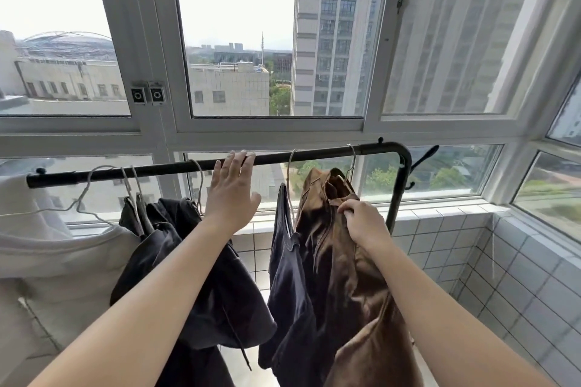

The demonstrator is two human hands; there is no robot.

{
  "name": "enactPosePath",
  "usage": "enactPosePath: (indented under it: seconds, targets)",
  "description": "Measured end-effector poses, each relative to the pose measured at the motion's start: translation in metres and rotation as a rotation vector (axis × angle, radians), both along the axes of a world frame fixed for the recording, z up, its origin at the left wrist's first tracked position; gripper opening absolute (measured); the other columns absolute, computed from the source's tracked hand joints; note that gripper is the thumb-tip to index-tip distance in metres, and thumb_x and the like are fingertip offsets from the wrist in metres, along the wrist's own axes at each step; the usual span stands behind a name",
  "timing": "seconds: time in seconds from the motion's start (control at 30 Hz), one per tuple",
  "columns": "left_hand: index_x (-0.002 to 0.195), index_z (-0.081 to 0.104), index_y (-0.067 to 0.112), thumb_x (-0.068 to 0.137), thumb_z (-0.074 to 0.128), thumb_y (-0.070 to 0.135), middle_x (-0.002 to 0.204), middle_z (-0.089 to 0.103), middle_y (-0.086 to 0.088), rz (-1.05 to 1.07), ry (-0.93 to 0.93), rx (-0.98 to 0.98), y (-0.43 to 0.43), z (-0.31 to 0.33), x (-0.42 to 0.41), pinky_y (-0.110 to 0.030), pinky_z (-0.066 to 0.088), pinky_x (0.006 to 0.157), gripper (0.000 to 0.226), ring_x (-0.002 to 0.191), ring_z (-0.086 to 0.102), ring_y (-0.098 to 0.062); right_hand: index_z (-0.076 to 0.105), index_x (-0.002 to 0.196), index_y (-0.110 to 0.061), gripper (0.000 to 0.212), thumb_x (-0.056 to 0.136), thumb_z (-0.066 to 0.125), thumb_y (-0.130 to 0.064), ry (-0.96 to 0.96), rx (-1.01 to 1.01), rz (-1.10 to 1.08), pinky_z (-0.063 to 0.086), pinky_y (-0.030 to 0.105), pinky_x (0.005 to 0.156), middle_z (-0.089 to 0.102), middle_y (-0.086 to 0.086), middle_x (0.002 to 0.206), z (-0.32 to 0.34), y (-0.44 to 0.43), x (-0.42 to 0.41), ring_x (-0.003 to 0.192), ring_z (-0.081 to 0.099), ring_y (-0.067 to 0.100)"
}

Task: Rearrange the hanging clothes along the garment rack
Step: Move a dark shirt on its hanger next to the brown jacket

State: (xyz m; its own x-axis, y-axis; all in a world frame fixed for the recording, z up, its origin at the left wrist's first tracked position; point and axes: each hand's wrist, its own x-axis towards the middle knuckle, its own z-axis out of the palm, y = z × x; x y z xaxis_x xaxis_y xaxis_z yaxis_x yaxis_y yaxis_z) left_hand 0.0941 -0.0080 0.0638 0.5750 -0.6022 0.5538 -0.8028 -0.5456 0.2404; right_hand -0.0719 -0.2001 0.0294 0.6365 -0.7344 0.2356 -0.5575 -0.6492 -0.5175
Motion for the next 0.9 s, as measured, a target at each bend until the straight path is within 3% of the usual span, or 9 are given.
enactPosePath:
  seconds: [0.17,0.33,0.43,0.57,0.63,0.73,0.8,0.9]
  targets:
    - [0.15,0.014,0.018,0.092,0.048,0.03,0.159,0.008,-0.003,0.034,-0.042,-0.008,-0.01,-0.005,-0.017,-0.04,-0.007,0.12,0.069,0.147,-0.002,-0.024,0.058,0.129,-0.011,0.037,0.097,0.039,-0.011,0.039,-0.072,-0.046,0.044,0.039,0.096,0.053,0.016,0.125,-0.003,-0.004,-0.002,0.111,0.057,0.034]
    - [0.15,0.01,0.02,0.092,0.047,0.033,0.16,0.005,-0.002,0.042,-0.021,0.025,-0.013,-0.003,-0.017,-0.042,-0.008,0.119,0.071,0.147,-0.005,-0.023,0.059,0.127,-0.011,0.037,0.096,0.04,-0.008,0.016,-0.135,-0.096,0.049,0.041,0.089,0.055,0.015,0.122,-0.006,-0.015,-0.006,0.107,0.059,0.034]
    - [0.151,0.009,0.02,0.091,0.048,0.032,0.16,0.003,-0.001,0.046,-0.014,0.033,-0.011,-0.004,-0.018,-0.043,-0.008,0.119,0.072,0.147,-0.007,-0.023,0.06,0.125,-0.016,0.033,0.095,0.045,-0.015,0.034,-0.145,-0.087,0.05,0.041,0.087,0.05,0.01,0.13,-0.003,-0.008,-0.009,0.109,0.059,0.03]
    - [0.15,0.014,0.021,0.088,0.054,0.026,0.159,0.01,0.0,0.032,-0.005,0.008,-0.005,-0.003,-0.015,-0.044,-0.003,0.12,0.074,0.147,-0.002,-0.022,0.061,0.119,-0.016,0.029,0.091,0.055,-0.016,-0.073,-0.413,0.012,0.046,0.041,0.1,0.043,0.007,0.136,0.003,0.025,-0.003,0.126,0.043,0.027]
    - [0.15,0.015,0.021,0.087,0.056,0.023,0.159,0.013,0.0,0.019,0.003,0.006,-0.003,-0.002,-0.014,-0.044,-0.001,0.12,0.075,0.147,0.001,-0.022,0.058,0.122,-0.013,0.031,0.093,0.054,-0.023,-0.188,-0.268,0.204,0.051,0.037,0.094,0.052,0.008,0.128,0.003,0.052,0.006,0.115,0.054,0.024]
    - [0.15,0.015,0.023,0.087,0.056,0.023,0.159,0.012,0.001,0.019,0.011,0.021,0.0,0.0,-0.016,-0.044,-0.001,0.12,0.075,0.147,0.002,-0.02,0.034,0.143,-0.016,0.064,0.088,0.057,-0.04,-0.051,0.113,0.355,0.051,0.039,0.091,0.059,0.01,0.118,-0.003,0.088,0.022,0.107,0.059,0.025]
    - [0.15,0.013,0.024,0.087,0.055,0.023,0.159,0.011,0.003,0.012,0.014,0.039,0.001,0.002,-0.017,-0.044,-0.001,0.12,0.075,0.147,0.001,-0.019,0.018,0.149,-0.018,0.074,0.087,0.057,-0.025,0.069,0.103,0.367,0.053,0.041,0.082,0.059,0.01,0.097,-0.014,0.099,0.03,0.089,0.061,0.026]
    - [0.151,0.013,0.025,0.087,0.053,0.018,0.159,0.011,0.003,-0.007,0.023,0.048,0.004,0.003,-0.015,-0.043,0.001,0.12,0.075,0.148,0.001,-0.019,0.018,0.15,-0.015,0.067,0.089,0.04,-0.001,0.085,0.0,0.302,0.051,0.042,0.069,0.054,0.007,0.079,-0.023,0.093,0.03,0.07,0.053,0.025]
